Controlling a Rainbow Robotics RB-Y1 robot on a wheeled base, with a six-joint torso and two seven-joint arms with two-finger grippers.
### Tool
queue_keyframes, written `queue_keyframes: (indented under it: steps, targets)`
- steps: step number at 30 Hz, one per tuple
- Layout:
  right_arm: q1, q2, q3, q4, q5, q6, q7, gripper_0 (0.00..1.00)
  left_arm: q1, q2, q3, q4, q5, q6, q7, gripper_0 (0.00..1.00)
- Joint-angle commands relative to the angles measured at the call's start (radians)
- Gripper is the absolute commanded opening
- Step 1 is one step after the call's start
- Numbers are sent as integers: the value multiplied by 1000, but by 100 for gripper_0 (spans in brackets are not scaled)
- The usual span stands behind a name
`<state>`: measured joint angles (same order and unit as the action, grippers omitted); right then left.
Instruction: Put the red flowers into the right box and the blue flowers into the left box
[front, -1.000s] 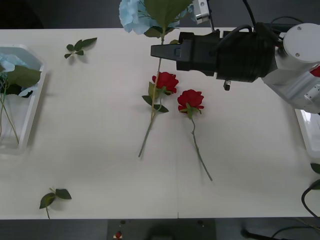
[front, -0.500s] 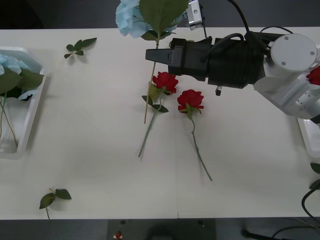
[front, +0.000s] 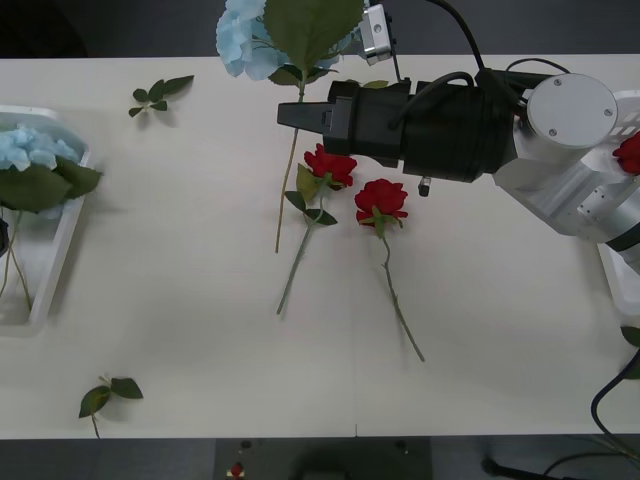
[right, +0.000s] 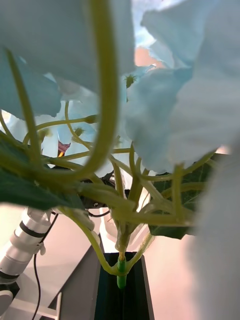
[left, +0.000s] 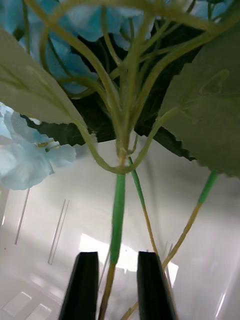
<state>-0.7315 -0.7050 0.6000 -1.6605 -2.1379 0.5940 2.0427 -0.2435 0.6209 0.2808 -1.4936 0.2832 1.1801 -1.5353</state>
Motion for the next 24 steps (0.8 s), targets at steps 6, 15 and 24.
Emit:
queue_keyframes:
  steps: [6, 15, 24]
  targets:
    - [-34, 6, -17, -16, 9, 4, 36, 0, -16, 13, 32, -112, 1, -8, -49, 100]
    - [-34, 9, -17, -16, 10, 0, 37, 0, -14, 13, 84, -226, 168, -7, -89, 100]
    - [-39, 13, -17, -16, 16, -10, 34, 0, -19, -29, 163, -251, 528, 26, -244, 100]
